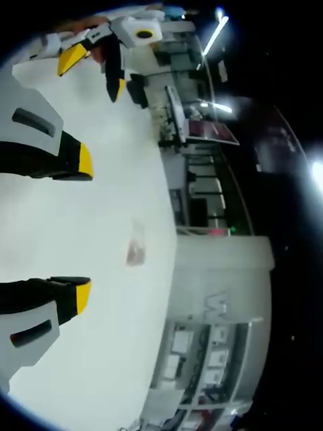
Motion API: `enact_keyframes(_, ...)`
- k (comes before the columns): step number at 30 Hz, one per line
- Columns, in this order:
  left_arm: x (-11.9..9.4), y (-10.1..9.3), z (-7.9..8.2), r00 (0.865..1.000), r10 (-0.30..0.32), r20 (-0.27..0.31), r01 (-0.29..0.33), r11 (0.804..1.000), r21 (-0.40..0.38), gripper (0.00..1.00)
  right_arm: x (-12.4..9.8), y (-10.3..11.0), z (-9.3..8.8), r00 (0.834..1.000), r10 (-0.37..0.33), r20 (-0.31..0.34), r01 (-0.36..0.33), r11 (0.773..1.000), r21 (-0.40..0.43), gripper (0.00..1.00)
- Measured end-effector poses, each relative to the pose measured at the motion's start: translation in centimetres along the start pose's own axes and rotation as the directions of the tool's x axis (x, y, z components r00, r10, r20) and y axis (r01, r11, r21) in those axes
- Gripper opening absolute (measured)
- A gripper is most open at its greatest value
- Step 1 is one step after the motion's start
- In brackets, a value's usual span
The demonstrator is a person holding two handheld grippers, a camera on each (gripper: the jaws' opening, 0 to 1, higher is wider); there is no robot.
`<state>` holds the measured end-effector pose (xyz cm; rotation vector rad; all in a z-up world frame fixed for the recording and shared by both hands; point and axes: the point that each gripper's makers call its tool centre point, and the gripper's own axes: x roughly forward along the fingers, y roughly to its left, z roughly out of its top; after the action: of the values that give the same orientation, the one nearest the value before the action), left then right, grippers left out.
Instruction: Open the resealable bag by pulling the two sides of the seal apart until the entire bag opening is separated and visibly accessible.
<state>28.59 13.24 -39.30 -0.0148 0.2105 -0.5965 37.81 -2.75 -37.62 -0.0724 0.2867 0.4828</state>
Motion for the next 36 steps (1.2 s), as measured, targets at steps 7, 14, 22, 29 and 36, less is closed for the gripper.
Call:
enact_keyframes(7, 0.3, -0.1, 0.1, 1.000, -0.005, -0.002, 0.005, 1.000, 0.001, 0.79, 0.7, 0.2, 0.3, 1.000, 0.015, -0.012, -0.015, 1.000, -0.021, 0.56)
enact_keyframes(14, 0.2, 0.4, 0.1, 1.000, 0.002, -0.003, -0.002, 1.000, 0.000, 0.79, 1.5, -0.2, 0.4, 1.000, 0.014, -0.023, -0.015, 0.999, -0.032, 0.56)
enact_keyframes(22, 0.2, 0.7, 0.5, 1.000, 0.006, 0.003, -0.006, 1.000, -0.003, 0.79, 2.3, 0.0, 0.7, 0.999, 0.027, -0.037, -0.029, 0.999, -0.044, 0.56)
enact_keyframes(29, -0.1, 1.0, 0.4, 1.000, 0.015, 0.003, -0.015, 1.000, -0.004, 0.79, 2.7, 0.5, 0.5, 0.998, 0.037, -0.047, -0.039, 0.998, -0.055, 0.54)
enact_keyframes(36, -0.1, 1.0, 0.3, 1.000, 0.015, -0.001, -0.015, 1.000, -0.005, 0.79, 3.1, 0.7, 0.1, 0.997, 0.043, -0.067, -0.047, 0.997, -0.065, 0.54)
